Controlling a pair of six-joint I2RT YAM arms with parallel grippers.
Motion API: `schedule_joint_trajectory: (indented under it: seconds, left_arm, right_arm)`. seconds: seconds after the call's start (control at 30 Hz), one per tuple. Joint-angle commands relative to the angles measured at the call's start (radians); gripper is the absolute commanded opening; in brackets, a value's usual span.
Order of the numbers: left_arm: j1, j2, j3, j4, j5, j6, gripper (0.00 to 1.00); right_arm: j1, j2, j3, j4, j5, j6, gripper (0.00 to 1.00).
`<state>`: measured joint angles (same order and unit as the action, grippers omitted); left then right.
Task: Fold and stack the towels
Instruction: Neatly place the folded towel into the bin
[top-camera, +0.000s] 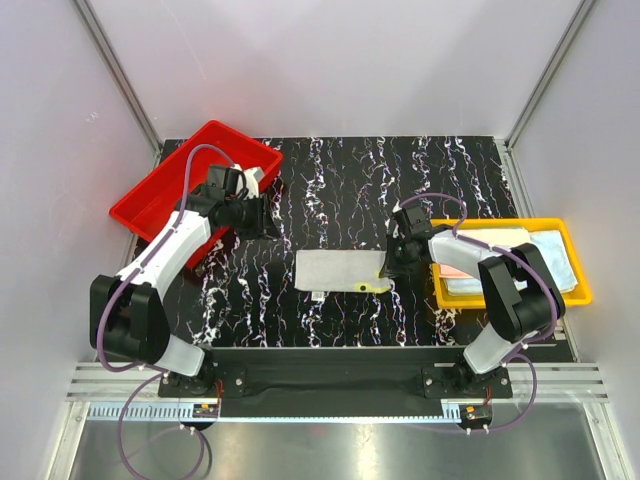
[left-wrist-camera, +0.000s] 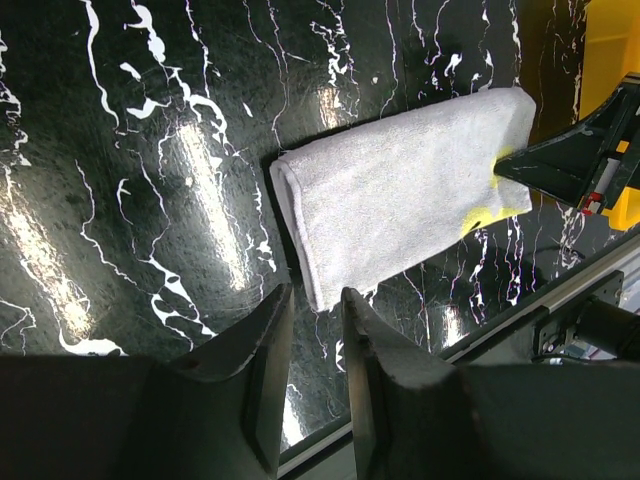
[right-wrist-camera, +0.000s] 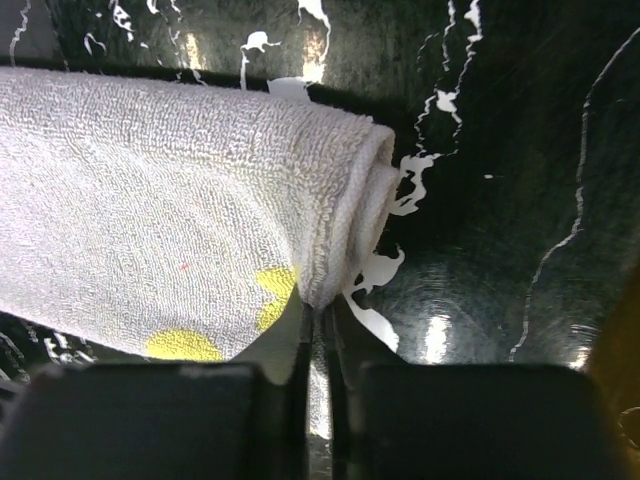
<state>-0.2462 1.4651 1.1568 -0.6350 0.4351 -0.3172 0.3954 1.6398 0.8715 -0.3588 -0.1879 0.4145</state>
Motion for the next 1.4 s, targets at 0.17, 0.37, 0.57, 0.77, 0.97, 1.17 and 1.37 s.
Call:
schedule_joint_trajectory:
  seconds: [0.17,0.37,0.57,0.77,0.97,1.17,1.37]
  left_arm:
    - [0.013,-0.009,0.015,0.005,0.042,0.023,0.31]
    - [0.012,-0.005,0.009,0.003,0.066,0.036,0.32]
    - [0.013,0.006,-0.012,0.020,0.109,0.033,0.32]
    - [0.013,0.029,-0.003,0.020,0.117,0.035,0.32]
    - [0.013,0.046,0.009,0.017,0.131,0.035,0.32]
    - [0.012,0.051,0.018,0.006,0.122,0.047,0.33]
    - [0.013,0.051,0.021,0.001,0.117,0.046,0.33]
  right_arm:
    - [0.002,-0.098,0.043,-0.107,0.098,-0.058,0.00]
    - [-0.030,-0.199,0.184,-0.379,0.235,-0.132,0.00]
    - [-0.156,-0.274,0.286,-0.569,0.286,-0.216,0.00]
    - [-0.294,-0.290,0.363,-0.649,0.344,-0.313,0.00]
    - [-0.433,-0.264,0.438,-0.660,0.401,-0.408,0.00]
    - [-0.573,-0.248,0.521,-0.673,0.390,-0.519,0.00]
    - [-0.662,-0.173,0.626,-0.674,0.383,-0.614,0.00]
